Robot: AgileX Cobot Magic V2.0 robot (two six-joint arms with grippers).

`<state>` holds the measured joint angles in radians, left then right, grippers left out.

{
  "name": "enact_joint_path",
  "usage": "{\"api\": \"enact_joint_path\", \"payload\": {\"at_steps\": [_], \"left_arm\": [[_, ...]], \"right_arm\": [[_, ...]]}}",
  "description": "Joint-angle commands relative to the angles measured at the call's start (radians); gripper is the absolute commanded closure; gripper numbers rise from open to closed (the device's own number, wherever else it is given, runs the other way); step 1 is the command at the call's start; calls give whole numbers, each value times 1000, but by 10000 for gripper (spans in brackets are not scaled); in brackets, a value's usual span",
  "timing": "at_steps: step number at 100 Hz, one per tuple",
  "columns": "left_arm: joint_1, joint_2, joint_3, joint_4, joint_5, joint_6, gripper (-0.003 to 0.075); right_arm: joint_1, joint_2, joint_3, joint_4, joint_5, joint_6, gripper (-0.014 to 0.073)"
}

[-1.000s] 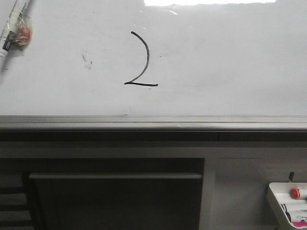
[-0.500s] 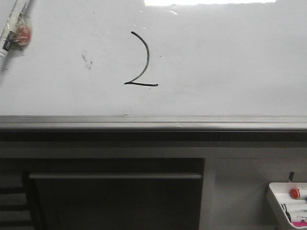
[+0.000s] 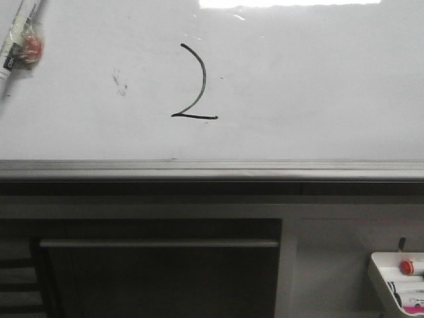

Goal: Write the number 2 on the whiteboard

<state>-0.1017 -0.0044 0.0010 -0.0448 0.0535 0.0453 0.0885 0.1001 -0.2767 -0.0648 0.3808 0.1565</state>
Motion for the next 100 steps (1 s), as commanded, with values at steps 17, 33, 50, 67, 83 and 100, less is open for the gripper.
{"api": "enact_joint_path", "payload": {"at_steps": [17,33,50,67,83,100], "left_arm": [[-1,-27,33,1,-72,-6,738],[-1,-27,33,1,-72,-6,738],[-1,-27,33,1,-72,-6,738],[-1,-27,33,1,-72,-6,738],[-1,-27,33,1,-72,-6,738],[-1,-27,33,1,-72,-6,738]], "right_arm": [[-118,-104,175,74,-262,1,666],[-119,-127,279,83,-398,1,666],[-119,-127,317,78,-461,1,666],[-119,-127,317,53,-476,1,666],[-119,-127,317,53,-476,1,666],[-119,-127,317,53,-476,1,666]]}}
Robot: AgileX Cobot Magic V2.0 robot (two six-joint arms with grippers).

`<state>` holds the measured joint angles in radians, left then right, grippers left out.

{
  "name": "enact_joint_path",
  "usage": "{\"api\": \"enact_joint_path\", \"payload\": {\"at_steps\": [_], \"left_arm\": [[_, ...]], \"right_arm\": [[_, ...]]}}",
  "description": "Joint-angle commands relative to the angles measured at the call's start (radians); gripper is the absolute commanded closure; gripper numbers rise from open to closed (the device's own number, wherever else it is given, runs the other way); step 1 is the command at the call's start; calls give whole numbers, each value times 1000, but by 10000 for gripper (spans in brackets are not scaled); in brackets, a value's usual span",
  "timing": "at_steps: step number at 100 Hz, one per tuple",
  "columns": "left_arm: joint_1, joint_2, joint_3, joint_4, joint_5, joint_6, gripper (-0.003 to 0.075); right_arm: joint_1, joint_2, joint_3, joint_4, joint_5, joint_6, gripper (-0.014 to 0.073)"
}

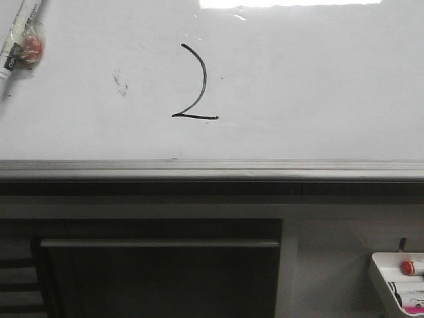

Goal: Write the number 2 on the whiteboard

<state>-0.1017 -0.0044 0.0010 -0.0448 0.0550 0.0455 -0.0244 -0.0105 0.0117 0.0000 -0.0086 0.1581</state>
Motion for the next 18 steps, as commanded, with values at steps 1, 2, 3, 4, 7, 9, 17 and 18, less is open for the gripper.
{"api": "enact_joint_path", "payload": {"at_steps": [1,2,3,4,7,9,17,18], "left_arm": [[-1,-27,33,1,-73,-6,738],[-1,-27,33,1,-73,-6,738],[-1,-27,33,1,-73,-6,738],[-1,-27,33,1,-73,-6,738],[-1,-27,33,1,-73,-6,738],[-1,-27,33,1,-73,-6,738],[-1,-27,33,1,-73,-6,738],[-1,-27,33,1,-73,-6,738]], "right_arm": [[-6,-16,29,-12,-86,-1,666],[-6,-16,29,-12,-86,-1,666],[-6,-16,29,-12,-86,-1,666],[-6,-16,29,-12,-86,-1,666],[-6,-16,29,-12,-86,-1,666],[-6,-16,29,-12,-86,-1,666],[-6,-16,29,-12,-86,-1,666],[-6,-16,29,-12,-86,-1,666]]}}
